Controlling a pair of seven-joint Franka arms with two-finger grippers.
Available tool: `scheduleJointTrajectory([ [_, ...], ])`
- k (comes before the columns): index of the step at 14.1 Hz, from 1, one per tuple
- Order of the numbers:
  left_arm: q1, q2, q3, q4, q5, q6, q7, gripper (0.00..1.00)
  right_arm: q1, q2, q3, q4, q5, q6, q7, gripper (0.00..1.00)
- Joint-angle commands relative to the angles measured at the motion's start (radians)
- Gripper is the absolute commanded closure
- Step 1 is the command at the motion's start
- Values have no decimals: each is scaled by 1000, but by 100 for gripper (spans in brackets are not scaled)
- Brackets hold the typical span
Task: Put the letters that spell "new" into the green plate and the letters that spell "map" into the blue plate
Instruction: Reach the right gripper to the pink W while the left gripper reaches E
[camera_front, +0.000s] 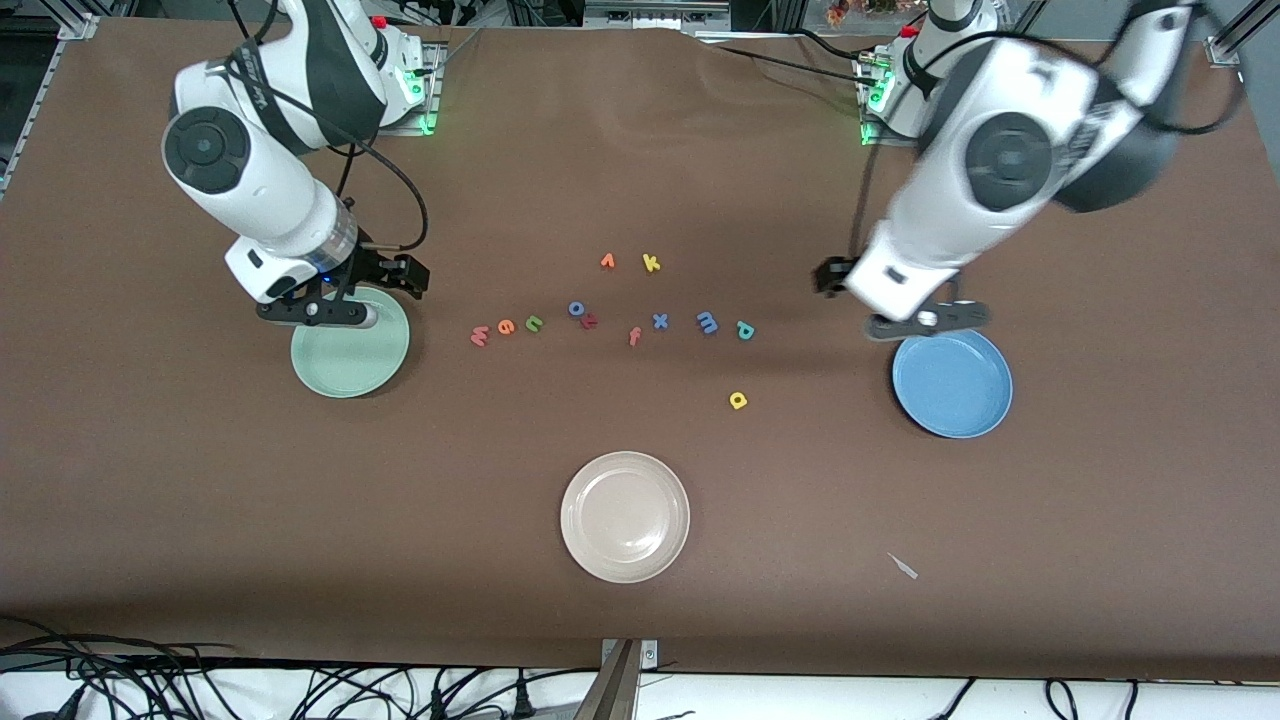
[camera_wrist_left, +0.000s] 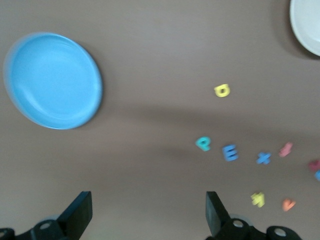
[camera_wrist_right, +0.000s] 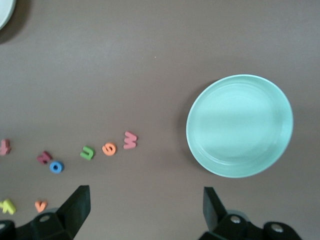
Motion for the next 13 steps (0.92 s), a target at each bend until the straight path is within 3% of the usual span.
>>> scheduleJointTrajectory([
  [1,-7,-22,-68,-175,-16,226,-155,0,19,7,6,-86,10,126,79,0],
  [3,-21,-8,-112,-276,-8,404,-279,0,44,48,6,-93,-1,178,119,0],
  [5,-65,42,-116,-304,44,498,-395,0,48,110,6,-97,-7,259,144,0],
  [9,-137,268,-116,-206,324,589,-762,0,103,213,1,-129,-62,432,240,0],
  [13,-139,392,-117,-123,350,591,-829,0,107,300,1,-120,-237,508,383,1],
])
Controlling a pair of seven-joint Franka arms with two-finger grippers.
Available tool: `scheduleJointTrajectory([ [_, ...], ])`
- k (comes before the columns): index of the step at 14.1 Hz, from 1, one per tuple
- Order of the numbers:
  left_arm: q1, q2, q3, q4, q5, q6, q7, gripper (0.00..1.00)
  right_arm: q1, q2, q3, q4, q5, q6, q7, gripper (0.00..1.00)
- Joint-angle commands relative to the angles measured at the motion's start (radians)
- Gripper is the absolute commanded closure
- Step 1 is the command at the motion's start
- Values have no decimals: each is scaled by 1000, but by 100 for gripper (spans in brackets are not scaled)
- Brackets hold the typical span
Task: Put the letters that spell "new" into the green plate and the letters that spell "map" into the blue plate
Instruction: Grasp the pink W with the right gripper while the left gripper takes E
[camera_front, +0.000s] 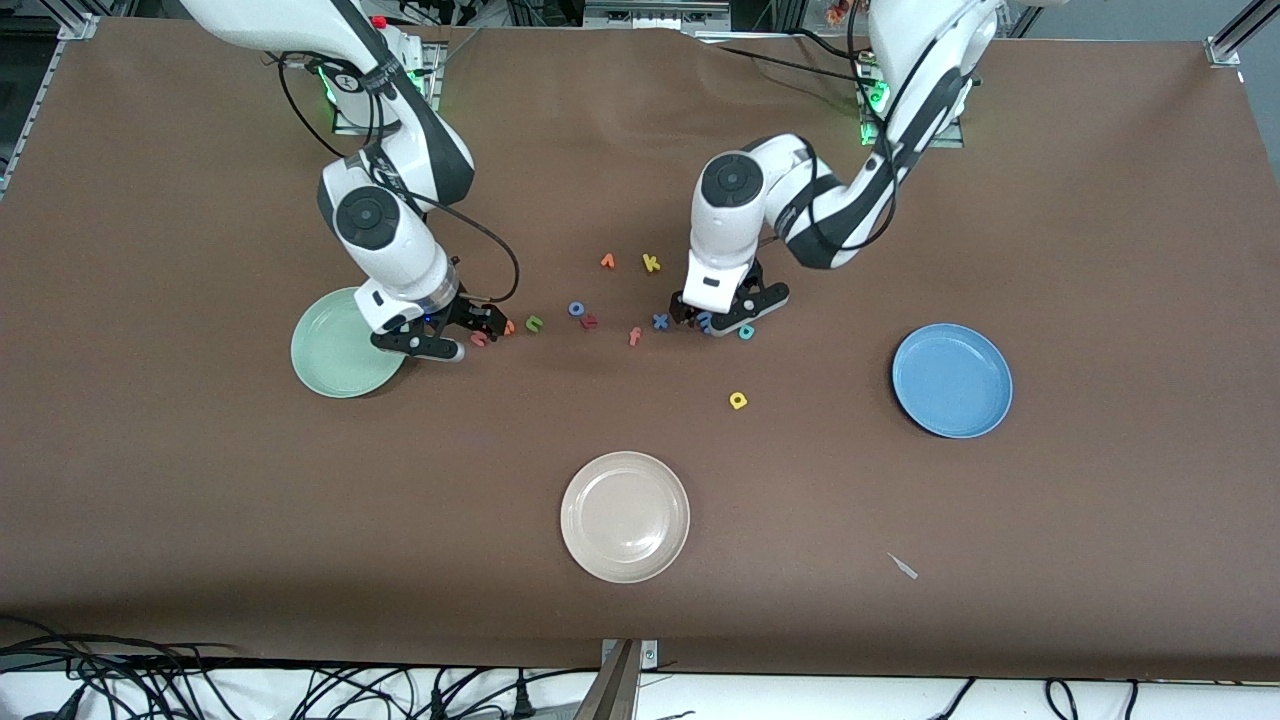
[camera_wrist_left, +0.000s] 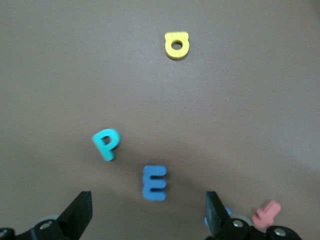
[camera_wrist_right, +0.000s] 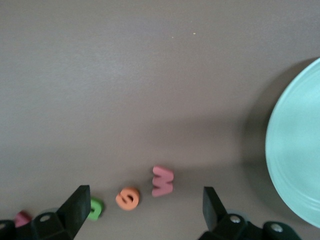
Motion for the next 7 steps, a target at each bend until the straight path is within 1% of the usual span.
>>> scheduleJointTrajectory([
  [1,0,78,2,65,22,-9,-34,0,6,42,-4,4,-73,56,72,1],
  [4,-3,122,1,109,5,-10,-36,4,2,63,-7,5,-76,68,73,1],
  [7,-9,133,1,108,-11,-10,-37,15,-1,85,-7,-4,-76,73,80,1],
])
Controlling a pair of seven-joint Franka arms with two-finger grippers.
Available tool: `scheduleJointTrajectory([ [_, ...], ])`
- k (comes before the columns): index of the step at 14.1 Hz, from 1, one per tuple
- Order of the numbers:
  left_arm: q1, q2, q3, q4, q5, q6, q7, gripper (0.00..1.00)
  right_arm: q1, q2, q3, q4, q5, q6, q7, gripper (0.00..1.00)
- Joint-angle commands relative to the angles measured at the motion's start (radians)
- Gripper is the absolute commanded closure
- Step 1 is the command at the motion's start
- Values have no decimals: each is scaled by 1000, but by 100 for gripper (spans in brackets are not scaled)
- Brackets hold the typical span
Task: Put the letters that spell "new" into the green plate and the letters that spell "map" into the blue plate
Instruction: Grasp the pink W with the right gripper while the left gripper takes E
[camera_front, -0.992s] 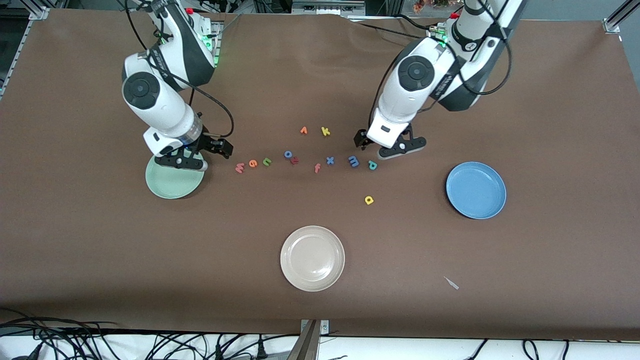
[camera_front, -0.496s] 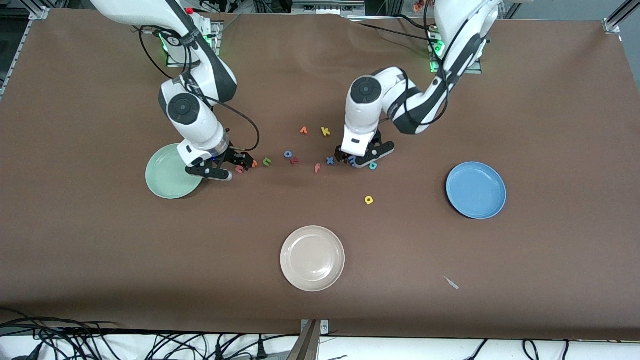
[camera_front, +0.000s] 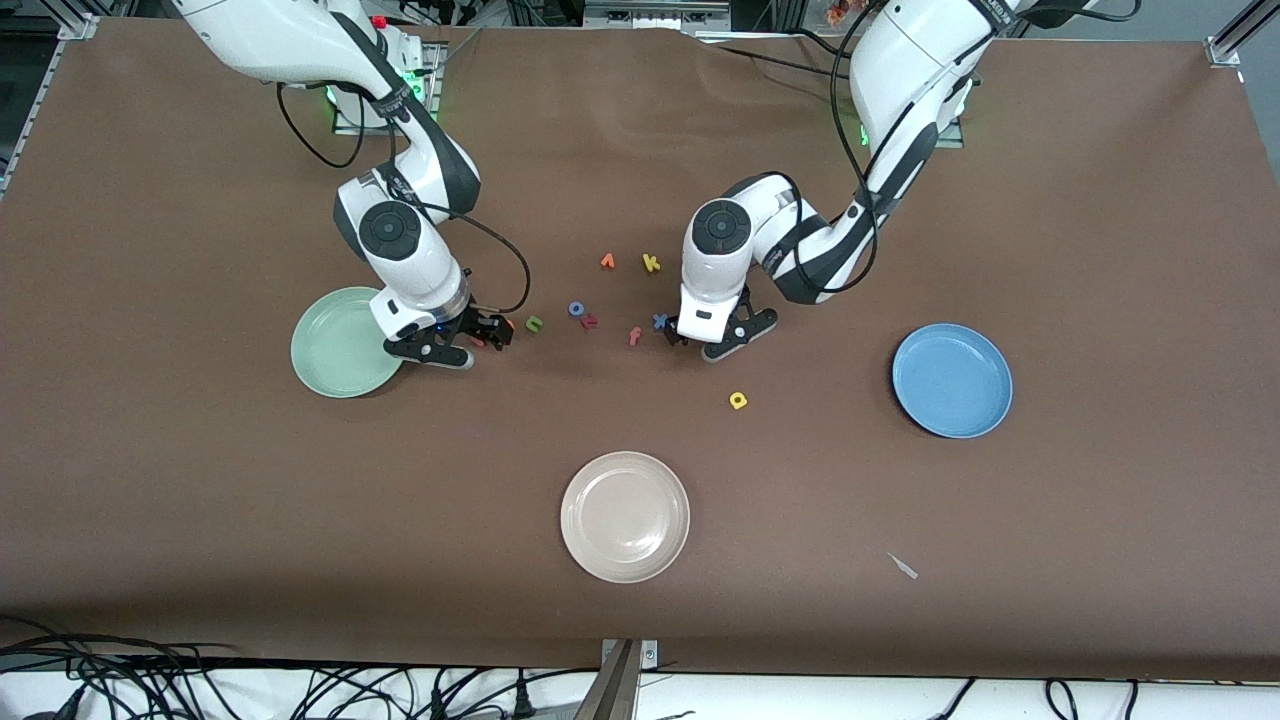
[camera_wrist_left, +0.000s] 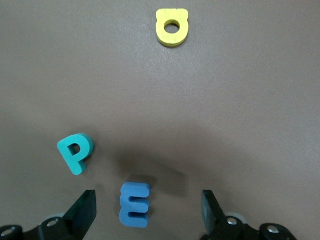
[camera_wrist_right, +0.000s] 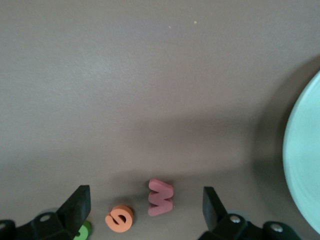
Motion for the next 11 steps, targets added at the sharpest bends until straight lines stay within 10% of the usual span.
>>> scheduleJointTrajectory([
  [1,-17,23,-2,24,-10,-9,-16,21,-3,19,-2,-5,-22,19,39,1],
  [9,-14,32,-2,19,-10,-12,1,94,-6,33,-17,-62,-22,85,45,6],
  [11,-14,32,-1,19,-7,-17,1,100,-4,37,-17,-70,-22,96,45,10],
])
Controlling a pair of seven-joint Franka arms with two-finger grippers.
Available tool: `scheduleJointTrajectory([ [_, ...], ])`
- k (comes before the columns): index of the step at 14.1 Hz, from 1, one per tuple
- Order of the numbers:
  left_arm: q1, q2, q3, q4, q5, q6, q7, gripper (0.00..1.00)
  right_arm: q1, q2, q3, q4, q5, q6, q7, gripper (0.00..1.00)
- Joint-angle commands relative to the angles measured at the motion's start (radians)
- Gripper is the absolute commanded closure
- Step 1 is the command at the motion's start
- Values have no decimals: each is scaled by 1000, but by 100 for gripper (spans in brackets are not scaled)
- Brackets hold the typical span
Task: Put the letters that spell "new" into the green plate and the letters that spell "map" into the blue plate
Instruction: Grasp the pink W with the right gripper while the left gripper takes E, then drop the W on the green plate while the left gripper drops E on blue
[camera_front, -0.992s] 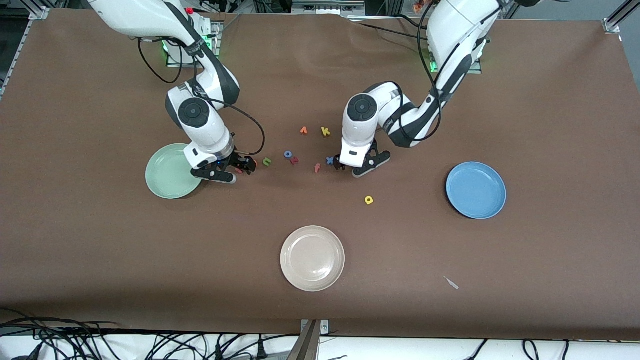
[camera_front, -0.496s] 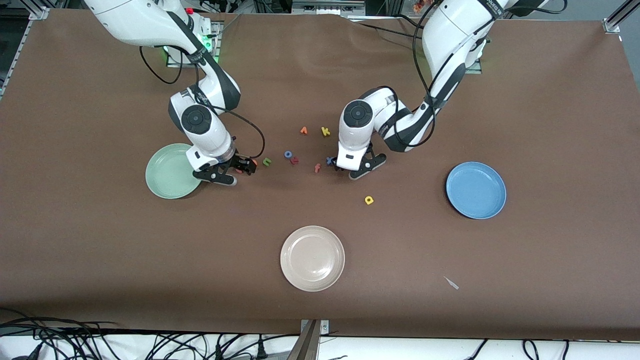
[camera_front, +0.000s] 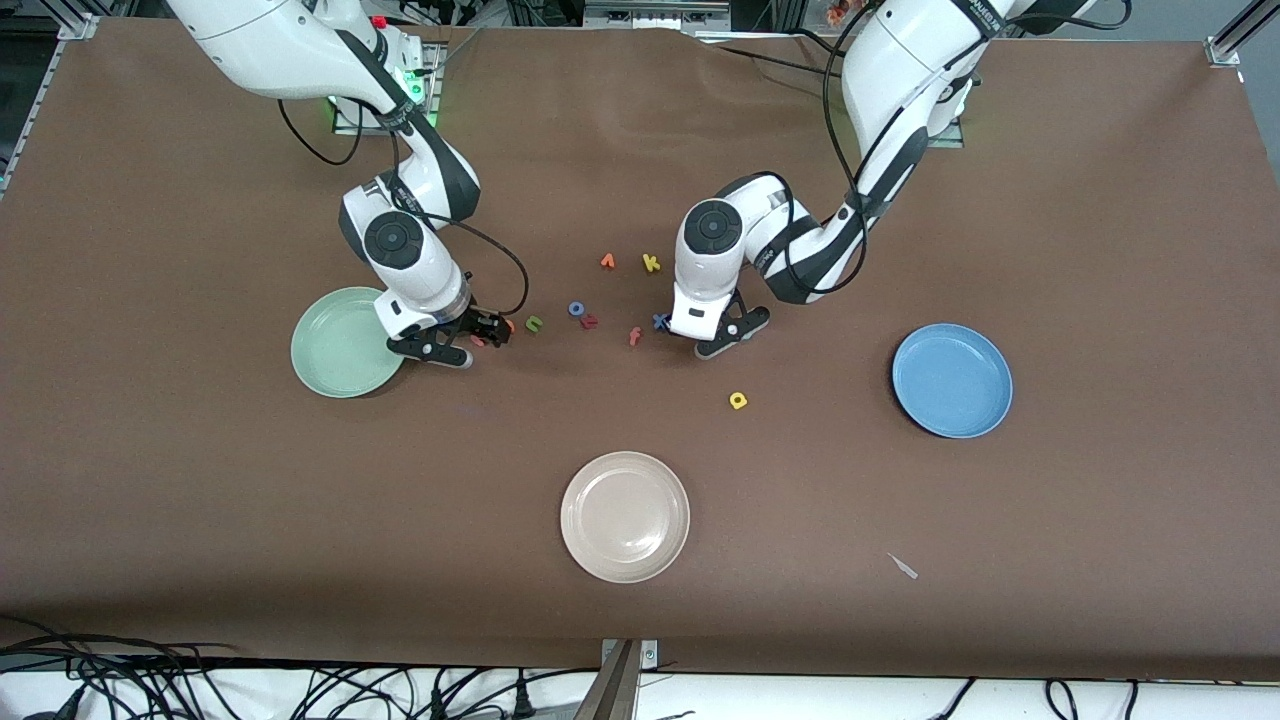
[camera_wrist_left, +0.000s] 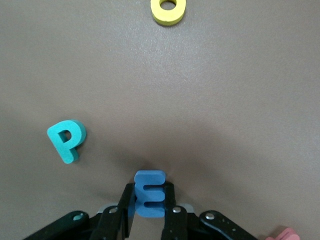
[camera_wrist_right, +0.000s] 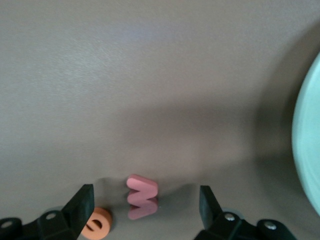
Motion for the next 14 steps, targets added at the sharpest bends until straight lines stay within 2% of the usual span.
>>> scheduleJointTrajectory([
  [1,2,13,1,17,-7,-21,8,100,-2,4,-2,-19,-24,34,20,13],
  [3,17,-3,1,24,-7,-53,32,100,-2,5,-2,-19,-22,35,20,21],
  [6,40,-6,0,110,-58,-242,207,100,1,11,-2,-19,-24,38,20,35],
  [11,167,-9,1,262,-136,-593,696,100,3,11,-1,-18,-24,38,20,66],
  [14,282,-29,1,273,-128,-705,998,100,1,7,-2,-15,-24,34,14,83],
])
